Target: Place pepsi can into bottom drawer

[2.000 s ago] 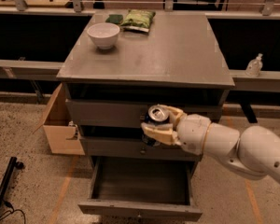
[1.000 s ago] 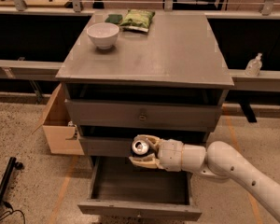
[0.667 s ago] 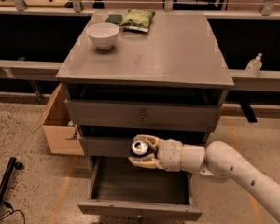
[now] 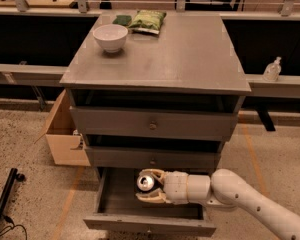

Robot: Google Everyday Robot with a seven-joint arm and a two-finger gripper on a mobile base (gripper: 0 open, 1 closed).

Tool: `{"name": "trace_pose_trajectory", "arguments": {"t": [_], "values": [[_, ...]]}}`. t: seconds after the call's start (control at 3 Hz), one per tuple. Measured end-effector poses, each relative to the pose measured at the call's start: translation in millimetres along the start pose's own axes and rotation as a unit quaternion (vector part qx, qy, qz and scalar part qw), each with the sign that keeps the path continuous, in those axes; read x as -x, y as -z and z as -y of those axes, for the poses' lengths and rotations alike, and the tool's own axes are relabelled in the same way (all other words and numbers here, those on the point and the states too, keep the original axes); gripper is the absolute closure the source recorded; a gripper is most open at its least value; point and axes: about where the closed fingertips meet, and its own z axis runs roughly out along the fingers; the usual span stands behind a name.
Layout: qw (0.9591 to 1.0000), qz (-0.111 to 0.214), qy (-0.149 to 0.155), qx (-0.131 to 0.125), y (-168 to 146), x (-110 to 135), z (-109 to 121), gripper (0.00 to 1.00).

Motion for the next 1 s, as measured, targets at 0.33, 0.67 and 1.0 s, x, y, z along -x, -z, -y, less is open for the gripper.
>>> {"name": "trace_pose_trajectory", "arguments": {"t": [0.33, 0.67, 1.0], "values": [[0.9998, -0.010, 0.009, 0.016, -16.2, -39.5, -18.8, 1.00], [0.9993, -0.025, 0.022, 0.018, -37.9, -84.6, -31.7, 1.00], [0.9988, -0.040, 0.023, 0.018, -68.0, -150.5, -43.5, 1.00]]}}
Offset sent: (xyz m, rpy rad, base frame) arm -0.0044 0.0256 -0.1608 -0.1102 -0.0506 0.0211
